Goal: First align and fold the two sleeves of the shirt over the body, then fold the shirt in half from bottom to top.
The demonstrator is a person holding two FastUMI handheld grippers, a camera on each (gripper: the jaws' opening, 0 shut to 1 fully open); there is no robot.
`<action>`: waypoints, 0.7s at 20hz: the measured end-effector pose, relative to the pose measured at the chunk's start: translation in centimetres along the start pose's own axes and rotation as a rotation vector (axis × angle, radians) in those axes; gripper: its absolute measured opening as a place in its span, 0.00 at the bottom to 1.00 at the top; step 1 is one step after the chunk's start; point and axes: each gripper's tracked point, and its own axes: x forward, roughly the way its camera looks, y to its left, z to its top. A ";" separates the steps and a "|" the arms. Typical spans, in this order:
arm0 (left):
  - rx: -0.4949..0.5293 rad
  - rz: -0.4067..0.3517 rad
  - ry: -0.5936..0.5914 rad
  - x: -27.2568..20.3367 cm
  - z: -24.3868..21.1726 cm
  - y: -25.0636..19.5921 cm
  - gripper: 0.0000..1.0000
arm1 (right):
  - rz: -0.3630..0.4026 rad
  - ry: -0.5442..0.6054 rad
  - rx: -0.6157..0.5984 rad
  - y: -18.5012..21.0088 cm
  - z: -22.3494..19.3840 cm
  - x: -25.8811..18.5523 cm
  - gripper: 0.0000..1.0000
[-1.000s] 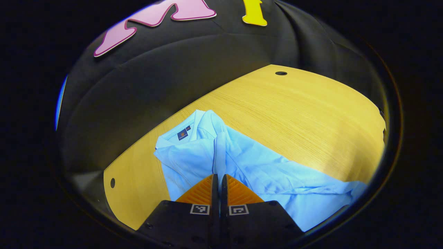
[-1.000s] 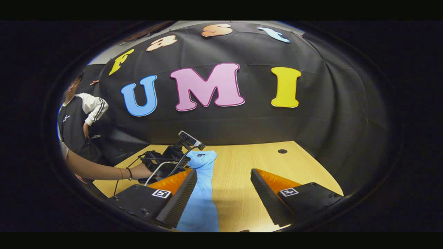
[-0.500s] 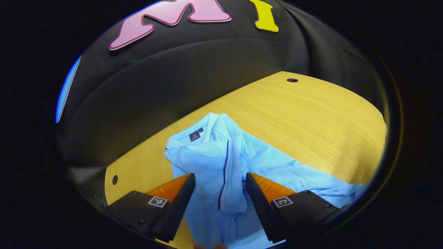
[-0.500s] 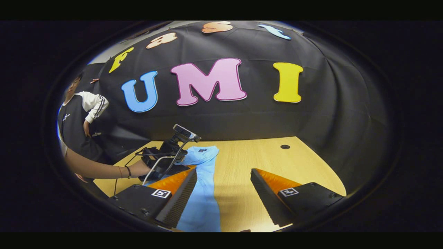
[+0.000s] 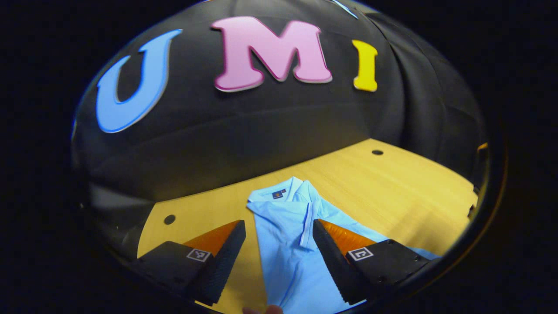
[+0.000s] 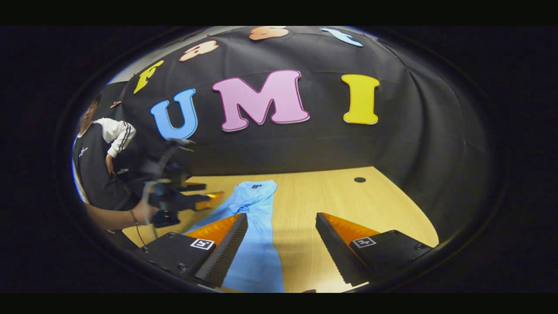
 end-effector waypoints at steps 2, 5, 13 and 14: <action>-0.075 0.014 0.045 -6.7 -2.8 1.5 0.98 | 0.011 0.087 0.014 0.4 -2.7 -0.4 0.98; -0.164 0.059 0.203 -14.6 -11.1 2.0 0.99 | 0.032 0.259 0.032 1.5 -9.2 -1.8 0.98; -0.215 0.091 0.486 -19.7 -25.0 0.3 0.99 | -0.055 0.511 -0.049 1.0 -21.5 -5.2 0.98; -0.212 0.099 0.523 -19.7 -26.3 0.6 0.99 | -0.067 0.527 -0.050 0.7 -22.3 -5.2 0.98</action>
